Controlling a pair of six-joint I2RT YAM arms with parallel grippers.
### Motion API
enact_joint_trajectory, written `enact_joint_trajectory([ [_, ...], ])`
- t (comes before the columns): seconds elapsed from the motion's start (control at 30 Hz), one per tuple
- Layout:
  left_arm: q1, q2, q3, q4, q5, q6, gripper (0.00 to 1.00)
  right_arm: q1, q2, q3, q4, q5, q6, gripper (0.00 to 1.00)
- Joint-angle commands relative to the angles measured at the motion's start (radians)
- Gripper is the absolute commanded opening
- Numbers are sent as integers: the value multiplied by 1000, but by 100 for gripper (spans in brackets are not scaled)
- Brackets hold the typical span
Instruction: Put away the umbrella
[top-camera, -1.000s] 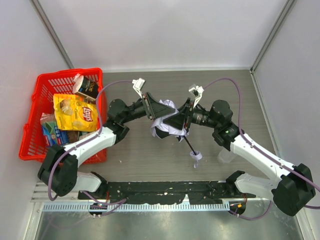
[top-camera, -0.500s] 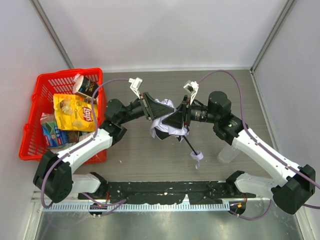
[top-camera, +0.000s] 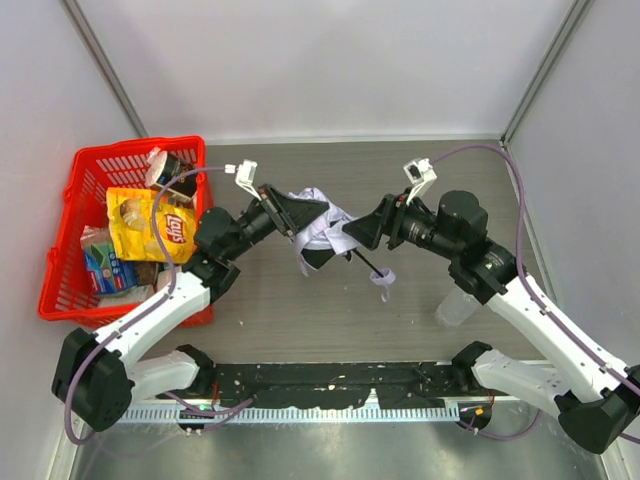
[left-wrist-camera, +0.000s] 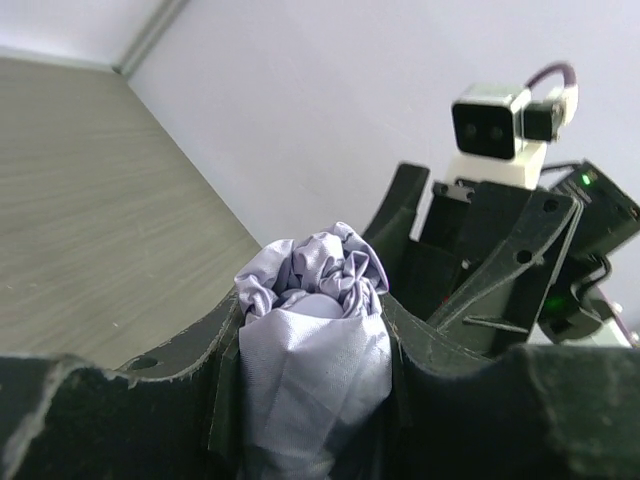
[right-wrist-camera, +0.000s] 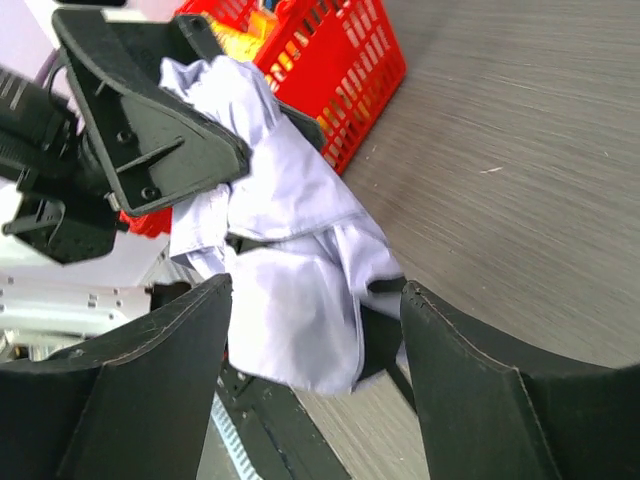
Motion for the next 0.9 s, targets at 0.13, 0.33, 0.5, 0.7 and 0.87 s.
enact_joint_trajectory([
  [0.13, 35, -109, 54, 60, -380, 44, 0, -4, -93, 10, -217, 525, 365, 73],
  [0.33, 116, -92, 122, 158, -427, -120, 0, -6, -268, -157, -216, 816, 596, 75],
  [0.5, 149, -37, 179, 285, -435, -318, 0, -17, -187, -171, -146, 717, 680, 77],
  [0.7, 152, 80, 248, 475, -441, -522, 0, -17, 44, -243, 467, 118, 1011, 73],
  [0.87, 152, 166, 257, 652, -431, -617, 0, 52, 230, -302, 922, 87, 1407, 72],
])
